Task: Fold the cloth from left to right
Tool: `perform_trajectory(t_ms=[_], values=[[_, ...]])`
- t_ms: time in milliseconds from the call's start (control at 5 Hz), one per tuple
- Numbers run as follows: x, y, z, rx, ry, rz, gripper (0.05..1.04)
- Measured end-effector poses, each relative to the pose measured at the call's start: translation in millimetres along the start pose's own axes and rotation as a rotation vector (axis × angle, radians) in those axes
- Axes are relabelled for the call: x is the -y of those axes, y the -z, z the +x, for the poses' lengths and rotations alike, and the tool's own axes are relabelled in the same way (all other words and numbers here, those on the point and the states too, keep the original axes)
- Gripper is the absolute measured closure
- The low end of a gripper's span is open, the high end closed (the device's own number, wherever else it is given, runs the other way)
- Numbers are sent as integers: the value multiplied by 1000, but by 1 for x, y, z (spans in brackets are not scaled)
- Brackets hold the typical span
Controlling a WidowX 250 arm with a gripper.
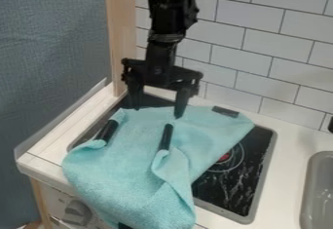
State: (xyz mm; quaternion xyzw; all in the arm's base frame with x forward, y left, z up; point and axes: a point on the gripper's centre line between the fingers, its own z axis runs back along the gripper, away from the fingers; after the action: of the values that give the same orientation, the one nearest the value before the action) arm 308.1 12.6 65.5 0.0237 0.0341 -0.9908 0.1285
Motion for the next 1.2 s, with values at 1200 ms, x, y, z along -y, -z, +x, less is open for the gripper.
perform_trajectory(t_ms=[1200], values=[[90,71,19,138,-180,-149,84]])
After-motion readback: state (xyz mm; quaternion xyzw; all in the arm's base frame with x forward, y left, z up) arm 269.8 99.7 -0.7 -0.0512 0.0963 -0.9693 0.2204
